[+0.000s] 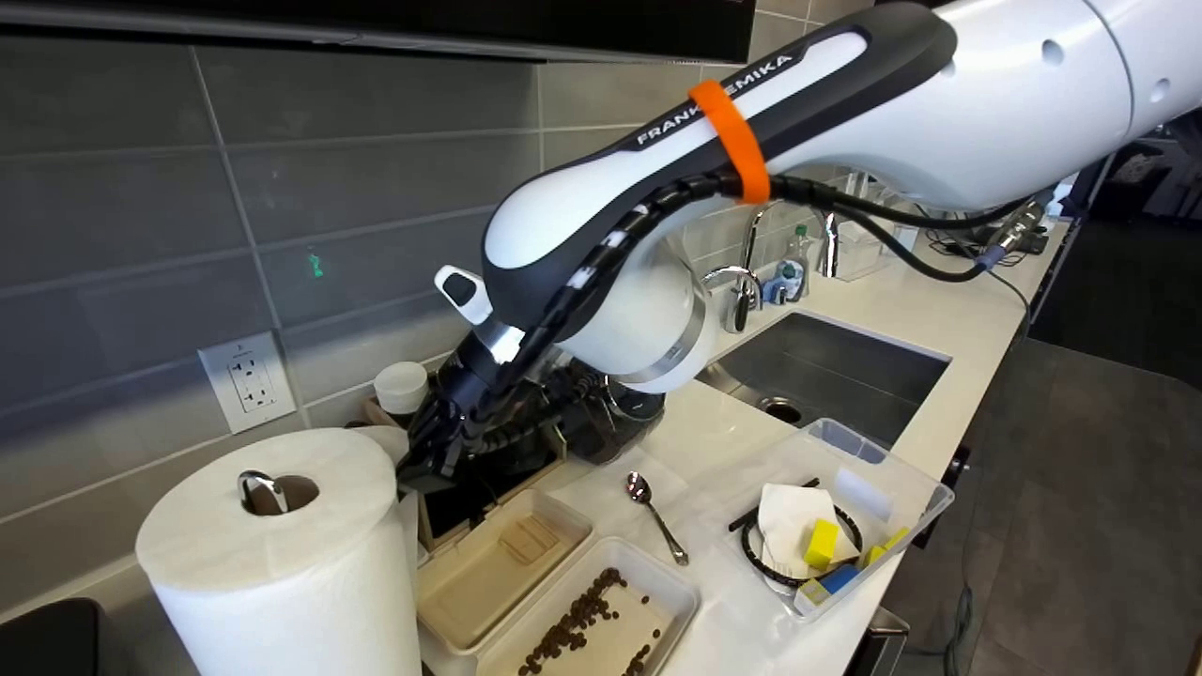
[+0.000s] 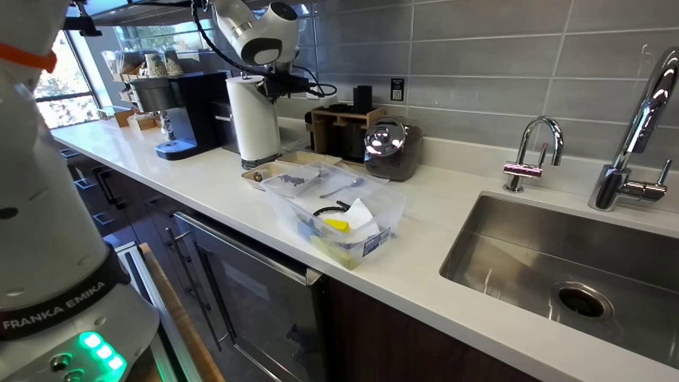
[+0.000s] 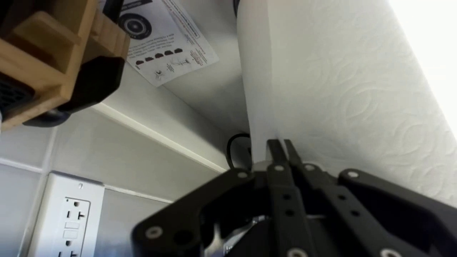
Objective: Rip off a piece of the paper towel from the roll
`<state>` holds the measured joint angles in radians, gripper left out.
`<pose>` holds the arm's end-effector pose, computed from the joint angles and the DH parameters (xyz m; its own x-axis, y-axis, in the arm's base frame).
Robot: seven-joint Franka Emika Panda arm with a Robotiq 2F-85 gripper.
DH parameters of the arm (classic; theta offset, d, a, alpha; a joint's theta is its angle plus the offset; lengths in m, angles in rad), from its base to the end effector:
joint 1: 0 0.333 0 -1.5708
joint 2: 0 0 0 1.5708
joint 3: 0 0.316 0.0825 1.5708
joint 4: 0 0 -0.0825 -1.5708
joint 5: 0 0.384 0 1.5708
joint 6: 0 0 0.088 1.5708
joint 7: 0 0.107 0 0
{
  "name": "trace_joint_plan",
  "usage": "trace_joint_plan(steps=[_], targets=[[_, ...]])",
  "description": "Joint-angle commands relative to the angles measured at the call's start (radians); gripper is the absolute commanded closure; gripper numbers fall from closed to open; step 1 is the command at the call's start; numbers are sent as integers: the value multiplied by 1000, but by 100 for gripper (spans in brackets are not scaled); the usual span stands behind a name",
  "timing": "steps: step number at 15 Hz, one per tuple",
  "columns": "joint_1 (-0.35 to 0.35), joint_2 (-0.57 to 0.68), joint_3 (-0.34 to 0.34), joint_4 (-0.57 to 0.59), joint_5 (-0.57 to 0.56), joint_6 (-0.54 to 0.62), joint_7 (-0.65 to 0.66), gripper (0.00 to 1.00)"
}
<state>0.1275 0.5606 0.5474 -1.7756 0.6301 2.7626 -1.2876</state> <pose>0.5832 0.3742 0.3240 0.2180 0.7000 0.6801 0.9593 -0.2820 -0.0173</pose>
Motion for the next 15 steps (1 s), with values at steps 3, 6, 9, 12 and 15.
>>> trace_joint_plan(steps=[3, 6, 9, 12, 15], targets=[[-58, 4, 49, -68, 32, -33, 25, 100], [-77, 22, 72, -79, 63, -34, 21, 100], [-90, 39, 86, -79, 98, -45, 20, 100], [-98, 54, 91, -86, 141, -65, 11, 100], [-100, 68, 88, -110, 183, -80, 3, 100]])
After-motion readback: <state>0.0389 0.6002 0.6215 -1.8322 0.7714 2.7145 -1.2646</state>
